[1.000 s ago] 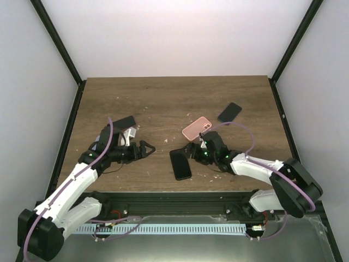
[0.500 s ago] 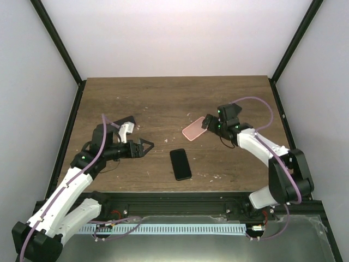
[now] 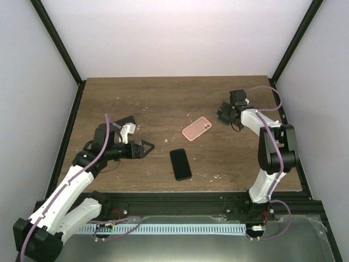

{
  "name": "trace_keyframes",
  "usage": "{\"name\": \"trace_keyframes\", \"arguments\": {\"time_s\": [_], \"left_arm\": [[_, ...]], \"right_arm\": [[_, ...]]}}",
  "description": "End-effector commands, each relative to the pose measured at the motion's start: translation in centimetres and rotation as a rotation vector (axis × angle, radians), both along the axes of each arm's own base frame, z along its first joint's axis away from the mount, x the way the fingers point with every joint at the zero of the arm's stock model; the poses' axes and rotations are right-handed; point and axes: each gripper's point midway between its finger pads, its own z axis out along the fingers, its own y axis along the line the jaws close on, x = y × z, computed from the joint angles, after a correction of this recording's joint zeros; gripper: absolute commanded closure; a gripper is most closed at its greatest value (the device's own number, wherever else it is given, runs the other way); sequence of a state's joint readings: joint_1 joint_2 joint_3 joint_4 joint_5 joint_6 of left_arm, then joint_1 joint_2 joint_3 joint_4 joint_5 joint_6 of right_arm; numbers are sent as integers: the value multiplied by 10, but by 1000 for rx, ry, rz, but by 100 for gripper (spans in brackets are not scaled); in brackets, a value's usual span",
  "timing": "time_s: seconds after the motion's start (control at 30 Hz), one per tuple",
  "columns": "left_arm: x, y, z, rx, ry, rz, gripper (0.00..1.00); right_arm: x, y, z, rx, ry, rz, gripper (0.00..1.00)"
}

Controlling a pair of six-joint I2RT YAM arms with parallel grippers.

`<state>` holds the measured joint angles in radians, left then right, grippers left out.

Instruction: Put the phone into the phone case

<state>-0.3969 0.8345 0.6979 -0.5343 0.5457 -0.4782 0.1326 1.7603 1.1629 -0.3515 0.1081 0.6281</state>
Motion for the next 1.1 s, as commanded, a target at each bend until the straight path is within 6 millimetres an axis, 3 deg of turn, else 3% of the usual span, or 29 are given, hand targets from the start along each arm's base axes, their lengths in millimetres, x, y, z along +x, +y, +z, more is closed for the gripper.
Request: {"name": "trace_keyframes", "arguments": {"time_s": [0.0, 0.33, 0.57, 0.97, 1.07], "left_arm": [[10, 1, -7, 14, 12, 27, 2], [50, -10, -33, 32, 104, 86, 10], [108, -28, -58, 12, 130, 157, 17], [200, -94, -102, -54, 109, 99, 29], [214, -107, -116, -48, 113, 74, 30]], "right_arm": [[17, -5, -1, -26, 13, 4, 0], [42, -23, -8, -108, 46, -28, 2], [57, -26, -11, -122, 52, -48, 1], [71, -38, -28, -64, 107, -130, 1], [72, -36, -31, -35, 113, -144, 2]]}}
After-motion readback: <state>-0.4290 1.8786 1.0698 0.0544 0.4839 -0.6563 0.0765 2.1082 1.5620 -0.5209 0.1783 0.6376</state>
